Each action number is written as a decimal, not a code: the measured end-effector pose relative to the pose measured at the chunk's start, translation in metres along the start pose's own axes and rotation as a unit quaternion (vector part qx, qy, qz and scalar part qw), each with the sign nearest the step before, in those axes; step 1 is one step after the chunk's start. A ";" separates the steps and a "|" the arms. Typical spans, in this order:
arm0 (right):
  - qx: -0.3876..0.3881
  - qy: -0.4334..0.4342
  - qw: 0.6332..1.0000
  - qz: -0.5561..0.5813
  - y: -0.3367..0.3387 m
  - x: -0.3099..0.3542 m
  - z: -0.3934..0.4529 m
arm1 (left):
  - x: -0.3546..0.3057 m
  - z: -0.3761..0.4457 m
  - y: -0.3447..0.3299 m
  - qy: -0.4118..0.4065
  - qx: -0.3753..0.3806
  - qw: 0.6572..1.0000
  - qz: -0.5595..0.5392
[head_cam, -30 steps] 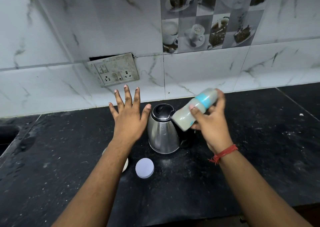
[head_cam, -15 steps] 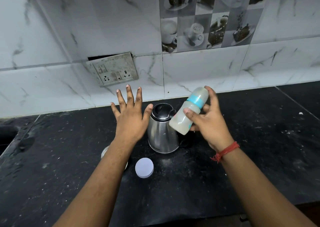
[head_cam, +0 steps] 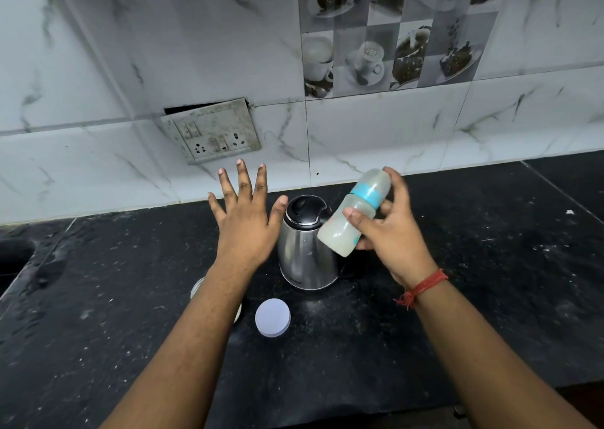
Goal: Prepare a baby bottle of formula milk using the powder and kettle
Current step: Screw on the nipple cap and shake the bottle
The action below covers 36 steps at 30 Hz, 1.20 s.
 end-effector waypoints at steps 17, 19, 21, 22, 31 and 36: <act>-0.167 0.007 0.983 0.079 0.017 0.012 0.008 | 0.002 0.002 0.004 0.005 -0.008 1.000 -0.006; -0.162 0.014 0.984 0.072 0.016 0.014 0.007 | 0.002 0.003 0.003 0.004 -0.007 1.000 -0.008; -0.071 -0.001 0.997 0.030 0.002 0.013 0.002 | 0.001 0.003 0.003 0.003 -0.007 1.000 -0.010; -0.020 -0.010 1.000 -0.006 -0.007 0.010 -0.001 | 0.001 0.003 0.003 0.002 -0.008 1.000 -0.011; -0.163 0.009 0.981 0.103 0.014 0.018 0.007 | 0.003 0.002 0.007 0.004 -0.007 1.000 -0.013; 0.002 -0.015 1.000 0.022 -0.007 0.009 0.005 | 0.002 0.002 0.004 0.003 -0.002 1.000 -0.013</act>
Point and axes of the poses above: each hand's wrist, its own z-axis towards the middle knuckle, its own y-axis out of the back of the hand, x = y × z, the point moved 4 cm from there along z, towards the middle knuckle, and after that the axes turned 12 degrees about -z, right-handed, at the moved point
